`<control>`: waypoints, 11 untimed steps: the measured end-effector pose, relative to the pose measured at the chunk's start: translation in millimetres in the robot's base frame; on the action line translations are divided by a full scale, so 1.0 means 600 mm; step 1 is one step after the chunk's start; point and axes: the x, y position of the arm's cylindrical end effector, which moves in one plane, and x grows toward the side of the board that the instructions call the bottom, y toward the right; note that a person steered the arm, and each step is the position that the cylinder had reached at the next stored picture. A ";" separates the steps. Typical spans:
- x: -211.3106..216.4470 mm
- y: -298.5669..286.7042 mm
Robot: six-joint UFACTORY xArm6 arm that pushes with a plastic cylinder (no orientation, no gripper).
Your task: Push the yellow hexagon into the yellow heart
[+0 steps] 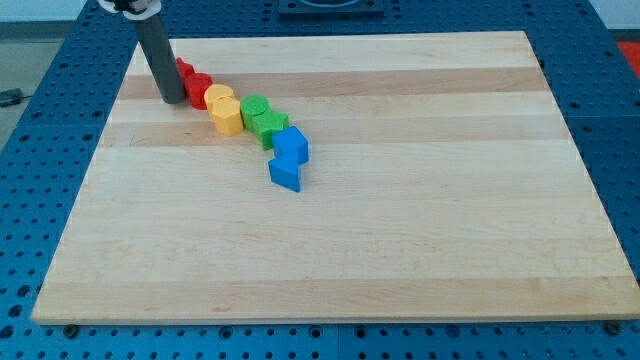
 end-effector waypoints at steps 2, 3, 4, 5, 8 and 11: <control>0.023 -0.003; 0.047 -0.003; 0.048 0.032; 0.048 0.059; 0.116 0.065; 0.129 0.111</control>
